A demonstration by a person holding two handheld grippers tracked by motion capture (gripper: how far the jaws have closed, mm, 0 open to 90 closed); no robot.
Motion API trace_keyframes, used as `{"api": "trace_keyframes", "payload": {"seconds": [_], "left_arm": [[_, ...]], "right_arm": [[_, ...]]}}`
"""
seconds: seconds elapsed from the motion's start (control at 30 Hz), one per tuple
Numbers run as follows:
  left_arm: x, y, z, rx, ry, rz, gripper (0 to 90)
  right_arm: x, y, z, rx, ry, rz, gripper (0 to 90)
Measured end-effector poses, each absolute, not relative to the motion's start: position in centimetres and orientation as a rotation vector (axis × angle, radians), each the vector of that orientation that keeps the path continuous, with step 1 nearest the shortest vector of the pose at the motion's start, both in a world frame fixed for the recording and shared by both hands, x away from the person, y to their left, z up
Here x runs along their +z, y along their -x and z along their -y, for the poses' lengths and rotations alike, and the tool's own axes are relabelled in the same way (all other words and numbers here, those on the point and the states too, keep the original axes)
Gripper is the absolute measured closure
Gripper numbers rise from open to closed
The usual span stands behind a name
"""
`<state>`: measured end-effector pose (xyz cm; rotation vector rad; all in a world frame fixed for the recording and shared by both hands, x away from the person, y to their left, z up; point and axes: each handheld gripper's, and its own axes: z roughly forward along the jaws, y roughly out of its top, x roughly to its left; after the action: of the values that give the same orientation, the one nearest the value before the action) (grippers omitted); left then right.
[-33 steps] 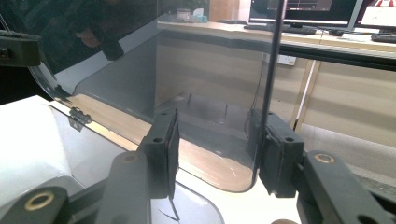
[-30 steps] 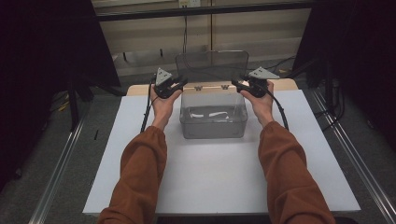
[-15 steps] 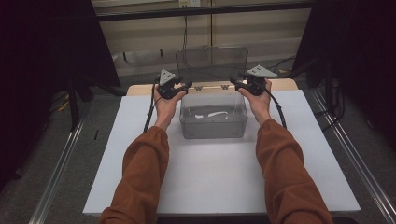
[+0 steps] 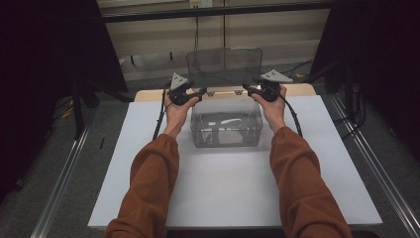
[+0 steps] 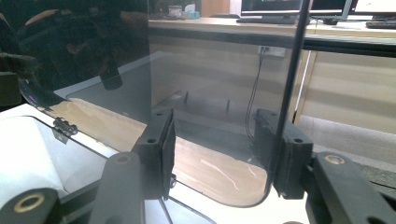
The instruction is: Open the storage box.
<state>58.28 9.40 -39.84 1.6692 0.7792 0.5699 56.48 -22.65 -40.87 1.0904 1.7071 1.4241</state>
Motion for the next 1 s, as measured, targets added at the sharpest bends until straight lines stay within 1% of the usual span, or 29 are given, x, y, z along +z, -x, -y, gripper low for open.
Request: {"api": "trace_keyframes", "payload": {"seconds": [0.4, 0.53, 0.63, 0.73, 0.77, 0.9, 1.0], "left_arm": [[-40.58, -58.83, -9.4, 0.564, -1.684, -0.795, 37.3], [-40.71, -58.97, -9.46, 0.56, -1.68, -0.811, 40.0], [-40.7, -58.98, -9.46, 0.531, -1.651, -0.844, 40.7], [-40.72, -58.94, -9.1, 0.542, -1.65, -0.846, 36.6], [-40.77, -58.97, -8.99, 0.565, -1.671, -0.838, 36.6], [-40.74, -59.06, -8.99, 0.564, -1.677, -0.842, 36.6], [-40.77, -59.11, -8.97, 0.562, -1.687, -0.834, 35.2]], "right_arm": [[-40.83, -56.76, 22.76, 1.417, -1.104, -1.711, 49.7], [-40.85, -56.87, 22.76, 1.418, -1.107, -1.714, 49.9], [-40.94, -56.94, 22.8, 1.423, -1.112, -1.711, 49.6], [-41.01, -57.02, 22.67, 1.427, -1.118, -1.708, 48.0], [-41.04, -57.04, 22.65, 1.426, -1.117, -1.705, 47.7], [-41.08, -57.07, 22.45, 1.411, -1.112, -1.704, 44.8], [-41.09, -57.11, 22.43, 1.402, -1.11, -1.709, 44.4]]}}
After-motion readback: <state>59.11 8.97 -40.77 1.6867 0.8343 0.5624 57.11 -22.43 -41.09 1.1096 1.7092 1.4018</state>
